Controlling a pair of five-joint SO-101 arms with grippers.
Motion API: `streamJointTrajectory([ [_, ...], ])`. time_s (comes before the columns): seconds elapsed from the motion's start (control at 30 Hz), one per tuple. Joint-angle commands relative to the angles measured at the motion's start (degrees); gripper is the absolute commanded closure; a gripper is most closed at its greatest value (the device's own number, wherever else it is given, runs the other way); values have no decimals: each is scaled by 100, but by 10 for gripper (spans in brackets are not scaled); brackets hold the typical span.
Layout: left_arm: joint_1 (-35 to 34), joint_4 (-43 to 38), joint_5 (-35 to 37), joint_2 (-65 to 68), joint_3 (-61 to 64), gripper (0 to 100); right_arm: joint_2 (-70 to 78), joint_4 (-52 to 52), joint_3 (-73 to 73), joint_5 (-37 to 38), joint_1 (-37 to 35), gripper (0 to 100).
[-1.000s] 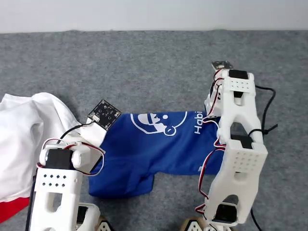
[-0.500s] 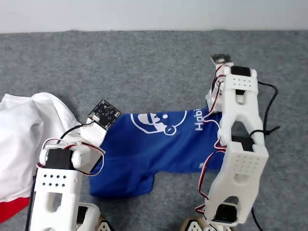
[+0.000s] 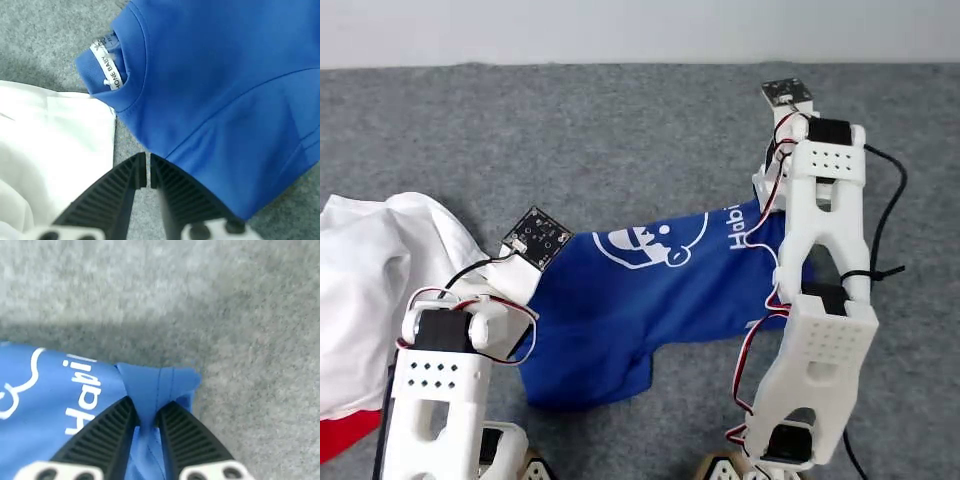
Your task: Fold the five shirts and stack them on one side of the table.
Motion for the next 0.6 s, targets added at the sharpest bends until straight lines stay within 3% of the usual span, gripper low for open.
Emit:
streamJointTrajectory([
  [0.0,-44,-70,9,-53,-22,978,-593,400,-281,299,31,988],
  [0.3,-44,-79,9,-53,-31,978,-1420,760,-281,510,-119,988],
  [0.57,-44,-70,9,-53,-40,978,-778,-145,-281,563,-145,987],
])
